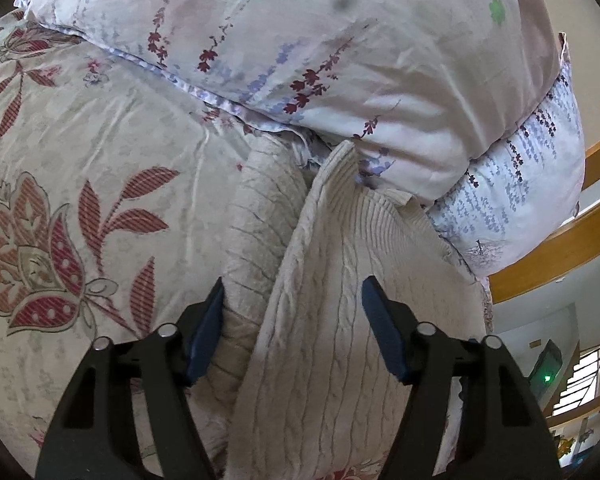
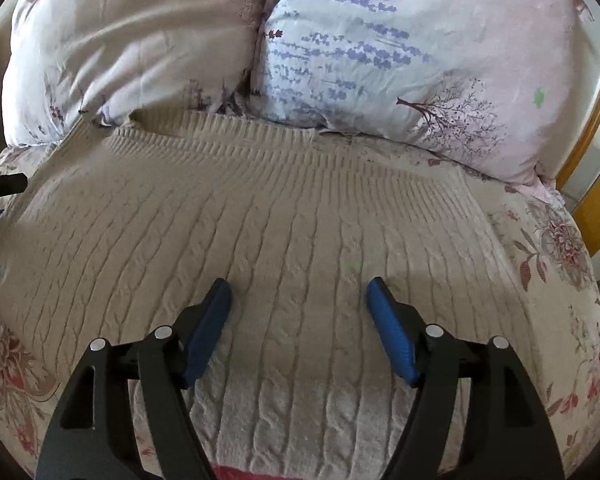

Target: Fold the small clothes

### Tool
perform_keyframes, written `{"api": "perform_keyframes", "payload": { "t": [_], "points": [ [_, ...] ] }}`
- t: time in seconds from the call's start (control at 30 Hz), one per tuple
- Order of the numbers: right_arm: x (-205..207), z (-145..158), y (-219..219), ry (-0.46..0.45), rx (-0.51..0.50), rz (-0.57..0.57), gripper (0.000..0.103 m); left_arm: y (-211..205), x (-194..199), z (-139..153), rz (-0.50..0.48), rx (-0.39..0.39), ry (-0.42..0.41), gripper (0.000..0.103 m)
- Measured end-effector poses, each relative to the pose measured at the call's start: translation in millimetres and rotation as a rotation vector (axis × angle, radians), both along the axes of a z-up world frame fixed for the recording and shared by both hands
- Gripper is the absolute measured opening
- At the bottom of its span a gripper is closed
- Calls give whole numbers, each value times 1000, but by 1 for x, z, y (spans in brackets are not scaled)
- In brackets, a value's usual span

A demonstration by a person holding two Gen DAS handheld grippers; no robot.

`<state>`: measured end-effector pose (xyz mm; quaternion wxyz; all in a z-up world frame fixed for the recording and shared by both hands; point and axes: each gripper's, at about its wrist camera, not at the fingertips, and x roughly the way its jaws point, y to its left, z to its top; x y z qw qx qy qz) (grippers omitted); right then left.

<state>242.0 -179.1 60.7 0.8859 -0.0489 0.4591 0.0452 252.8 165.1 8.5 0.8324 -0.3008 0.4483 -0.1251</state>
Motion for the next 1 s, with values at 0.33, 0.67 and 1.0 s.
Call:
{"api": "perform_keyframes", "payload": {
  "t": [0.33, 0.67, 1.0],
  "points": [
    [-1, -2, -3, 1, 24, 3, 73, -2, 4, -2, 7, -19, 4, 59],
    [-1, -2, -3, -5, 25, 9, 73, -3, 10, -2, -2, -6, 16, 54],
    [-1, -2, -3, -5, 28, 10, 74, 6, 5, -14, 18, -163, 61, 21]
  ]
}}
